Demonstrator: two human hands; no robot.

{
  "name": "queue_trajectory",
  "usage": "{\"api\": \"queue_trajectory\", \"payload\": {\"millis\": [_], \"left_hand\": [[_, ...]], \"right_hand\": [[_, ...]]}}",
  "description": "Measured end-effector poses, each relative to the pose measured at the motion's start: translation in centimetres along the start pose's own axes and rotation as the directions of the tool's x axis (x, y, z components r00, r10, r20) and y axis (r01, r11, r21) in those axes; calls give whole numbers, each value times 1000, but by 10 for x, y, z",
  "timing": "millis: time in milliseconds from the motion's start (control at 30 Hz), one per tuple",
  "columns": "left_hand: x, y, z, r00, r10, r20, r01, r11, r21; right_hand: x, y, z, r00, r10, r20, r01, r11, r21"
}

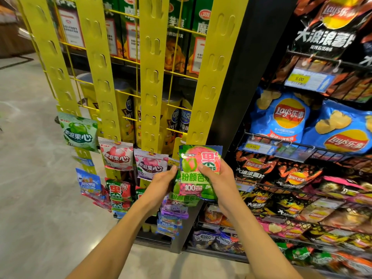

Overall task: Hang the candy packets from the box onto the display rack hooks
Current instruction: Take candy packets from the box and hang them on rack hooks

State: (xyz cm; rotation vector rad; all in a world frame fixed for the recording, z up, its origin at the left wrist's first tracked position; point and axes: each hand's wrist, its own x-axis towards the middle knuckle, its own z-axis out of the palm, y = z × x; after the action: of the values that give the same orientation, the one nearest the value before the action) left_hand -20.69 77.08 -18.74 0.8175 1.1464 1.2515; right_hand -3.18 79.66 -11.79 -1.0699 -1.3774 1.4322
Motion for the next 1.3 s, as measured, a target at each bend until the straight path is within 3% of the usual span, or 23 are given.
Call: {"api": "queue_trajectory", "payload": {"millis": [533, 833, 1067, 1300], "left_hand": [[1, -3, -1, 1000, 14, 23, -13, 1000, -25], [-5, 3, 5, 1000, -2, 21, 2, 1000, 7], [-6, 3, 5, 1000, -14, 16, 14, 1000, -19], [-4, 0, 0, 1000, -3, -18, 3, 1000, 17]], "right_hand": [[3, 19, 5, 995, 96, -11, -97, 994, -59], [3, 34, 8, 978, 143, -151, -160, 981, -110], [-1, 36, 8, 978, 70, -194, -133, 933, -333], [-3, 44, 3, 974, 97, -207, -193, 833, -518]]}}
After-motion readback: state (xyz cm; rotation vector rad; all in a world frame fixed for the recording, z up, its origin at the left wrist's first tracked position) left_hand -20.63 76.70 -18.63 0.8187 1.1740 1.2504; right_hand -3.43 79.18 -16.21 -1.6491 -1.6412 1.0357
